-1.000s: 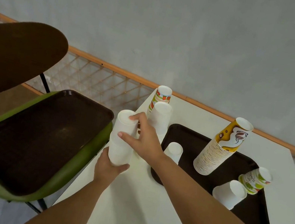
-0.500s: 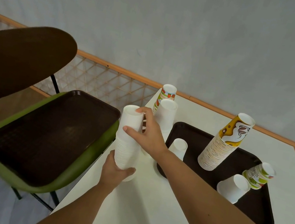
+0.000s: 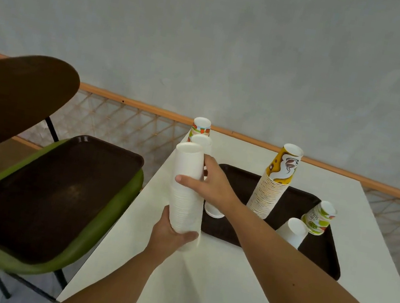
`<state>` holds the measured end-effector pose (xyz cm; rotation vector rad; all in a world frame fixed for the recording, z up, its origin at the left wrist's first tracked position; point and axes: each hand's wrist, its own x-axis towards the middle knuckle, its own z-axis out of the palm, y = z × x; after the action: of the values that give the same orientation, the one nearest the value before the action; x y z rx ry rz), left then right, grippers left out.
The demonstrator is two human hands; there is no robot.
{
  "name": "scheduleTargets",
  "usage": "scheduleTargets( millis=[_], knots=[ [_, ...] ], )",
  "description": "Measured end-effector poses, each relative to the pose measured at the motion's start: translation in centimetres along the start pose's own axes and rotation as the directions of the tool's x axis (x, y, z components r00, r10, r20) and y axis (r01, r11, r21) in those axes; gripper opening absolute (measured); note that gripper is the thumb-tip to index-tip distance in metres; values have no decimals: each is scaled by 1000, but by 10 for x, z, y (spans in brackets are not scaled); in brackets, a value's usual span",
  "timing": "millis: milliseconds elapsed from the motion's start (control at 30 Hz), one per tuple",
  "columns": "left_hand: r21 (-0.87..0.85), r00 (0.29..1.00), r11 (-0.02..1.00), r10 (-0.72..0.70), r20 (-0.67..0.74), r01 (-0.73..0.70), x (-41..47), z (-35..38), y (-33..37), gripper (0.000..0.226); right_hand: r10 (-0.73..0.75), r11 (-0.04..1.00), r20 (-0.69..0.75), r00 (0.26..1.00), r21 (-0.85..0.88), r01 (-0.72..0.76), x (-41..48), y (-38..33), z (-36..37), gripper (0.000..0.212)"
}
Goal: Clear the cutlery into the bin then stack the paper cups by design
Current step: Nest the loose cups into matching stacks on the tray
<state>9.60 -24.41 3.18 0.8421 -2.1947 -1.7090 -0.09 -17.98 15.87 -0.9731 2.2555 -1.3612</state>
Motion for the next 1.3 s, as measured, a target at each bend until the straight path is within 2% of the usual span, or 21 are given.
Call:
scheduleTargets(
  millis=[333, 600, 833, 1000, 1133, 1300],
  knots=[
    [-24, 992, 999, 24, 122, -21, -6, 43, 26, 81, 96, 995, 17, 995, -23, -96, -19, 18, -65, 77],
    [-10, 993, 999, 35, 115, -34, -11, 85, 48, 94, 74, 997, 15, 997, -22, -74, -30, 30, -111, 78],
    [4, 993, 999, 42, 109, -42, -27, 126, 69, 84, 38, 998, -16, 999, 50, -37, -44, 43, -157, 71],
    [36, 996, 999, 21, 90, -25, -38, 151, 73, 87, -5, 998, -33, 999, 70, 8, -50, 47, -185, 65],
    [52, 998, 999, -6, 60, 3, -46, 167, 75, 92, -50, 988, -93, 994, 140, 62, -54, 46, -206, 69],
    [16, 1000, 1000, -24, -7, 24, -56, 183, 77, 96, -83, 945, -238, 968, 289, 152, -60, 42, -234, 68]
  ],
)
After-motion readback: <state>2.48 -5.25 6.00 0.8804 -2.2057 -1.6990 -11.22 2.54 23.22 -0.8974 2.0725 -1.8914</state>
